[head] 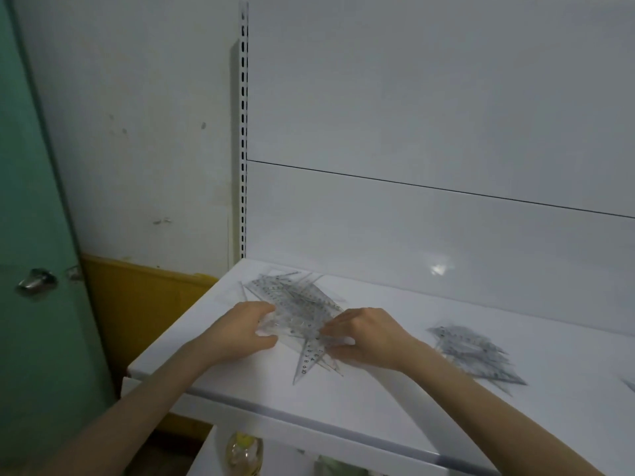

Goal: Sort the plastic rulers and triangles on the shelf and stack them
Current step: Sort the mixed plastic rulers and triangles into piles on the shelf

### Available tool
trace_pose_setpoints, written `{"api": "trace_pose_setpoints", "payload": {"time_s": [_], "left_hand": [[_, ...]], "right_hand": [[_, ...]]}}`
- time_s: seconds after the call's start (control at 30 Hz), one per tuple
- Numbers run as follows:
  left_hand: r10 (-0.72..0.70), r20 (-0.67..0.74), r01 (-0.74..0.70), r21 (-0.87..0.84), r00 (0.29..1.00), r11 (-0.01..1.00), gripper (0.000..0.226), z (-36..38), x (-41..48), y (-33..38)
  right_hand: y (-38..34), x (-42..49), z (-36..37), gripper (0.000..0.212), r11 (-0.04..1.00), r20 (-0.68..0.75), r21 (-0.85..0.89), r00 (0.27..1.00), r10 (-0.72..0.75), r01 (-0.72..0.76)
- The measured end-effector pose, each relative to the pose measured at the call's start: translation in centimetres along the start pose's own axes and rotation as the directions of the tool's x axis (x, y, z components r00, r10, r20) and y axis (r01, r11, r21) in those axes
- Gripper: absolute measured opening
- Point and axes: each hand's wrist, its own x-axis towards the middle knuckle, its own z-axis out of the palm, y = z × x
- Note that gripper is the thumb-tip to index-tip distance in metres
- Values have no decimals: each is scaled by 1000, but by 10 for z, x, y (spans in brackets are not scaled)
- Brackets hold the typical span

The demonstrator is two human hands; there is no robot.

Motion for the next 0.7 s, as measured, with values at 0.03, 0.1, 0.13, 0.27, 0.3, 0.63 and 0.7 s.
{"api": "trace_pose_setpoints", "payload": {"time_s": [0.03, 0.1, 0.13, 0.27, 0.3, 0.63, 0.7], "left_hand": [[5, -3, -5, -11, 1000, 1000, 56, 0, 2, 0], [26, -19, -26, 5, 999, 1000, 44, -1, 2, 1], [35, -25, -34, 25, 999, 999, 39, -1, 1, 2], [63, -45, -58, 105, 997, 993, 31, -5, -1, 8], [67, -49, -61, 105, 997, 993, 34, -5, -2, 9], [106, -197, -100, 39, 975, 994, 31, -13, -10, 11], [137, -251, -136, 21, 958, 990, 24, -16, -10, 17]], "right_hand": [[0, -3, 1, 32, 1000, -32, -17, 999, -12, 11], [0, -8, 0, 33, 996, -105, -81, 994, -31, 22], [-1, -11, -1, 32, 993, -151, -112, 988, -45, 28], [-4, -21, -1, 27, 988, -285, -145, 954, -89, 49], [-4, -23, -2, 28, 989, -305, -140, 948, -91, 50], [5, -56, -19, 17, 999, -576, 29, 817, 42, -31], [9, -67, -23, 15, 997, -629, 41, 773, 74, -62]]}}
